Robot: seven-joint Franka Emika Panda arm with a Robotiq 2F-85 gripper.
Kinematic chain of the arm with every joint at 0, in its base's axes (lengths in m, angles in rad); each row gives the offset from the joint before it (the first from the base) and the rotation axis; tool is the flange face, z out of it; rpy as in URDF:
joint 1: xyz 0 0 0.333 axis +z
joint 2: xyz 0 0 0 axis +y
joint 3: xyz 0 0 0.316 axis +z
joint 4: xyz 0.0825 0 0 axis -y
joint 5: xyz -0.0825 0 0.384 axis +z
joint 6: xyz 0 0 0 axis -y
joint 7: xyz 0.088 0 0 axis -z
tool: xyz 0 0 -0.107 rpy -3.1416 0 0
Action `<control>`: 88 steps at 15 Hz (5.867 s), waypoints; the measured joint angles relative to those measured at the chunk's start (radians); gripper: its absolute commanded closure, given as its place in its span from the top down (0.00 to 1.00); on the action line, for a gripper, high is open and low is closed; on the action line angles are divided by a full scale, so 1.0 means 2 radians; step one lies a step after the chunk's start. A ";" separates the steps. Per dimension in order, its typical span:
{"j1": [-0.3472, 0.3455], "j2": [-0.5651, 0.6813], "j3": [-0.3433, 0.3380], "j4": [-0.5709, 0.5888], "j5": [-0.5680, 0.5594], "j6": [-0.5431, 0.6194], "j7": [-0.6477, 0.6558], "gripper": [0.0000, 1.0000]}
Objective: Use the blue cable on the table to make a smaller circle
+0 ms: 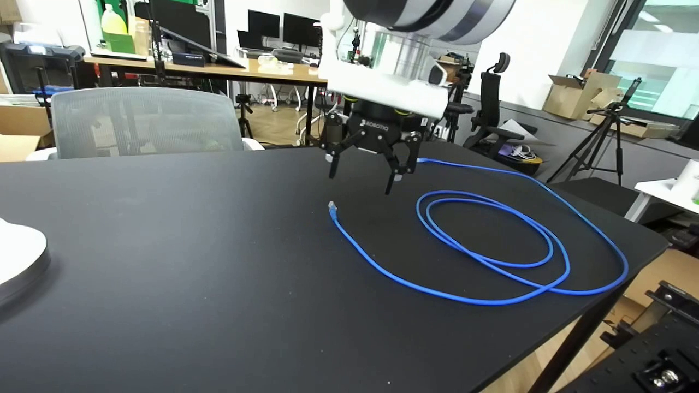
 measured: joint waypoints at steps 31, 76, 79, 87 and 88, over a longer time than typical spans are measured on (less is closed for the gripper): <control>0.076 0.068 -0.068 0.022 -0.247 -0.009 -0.048 1.00; 0.256 -0.015 -0.439 -0.066 -0.210 0.046 0.251 0.01; 0.236 0.000 -0.424 -0.068 -0.134 0.062 0.253 0.01; 0.042 0.049 -0.243 -0.046 -0.007 0.092 0.262 0.01; 0.021 0.055 -0.219 -0.039 0.004 0.093 0.258 0.01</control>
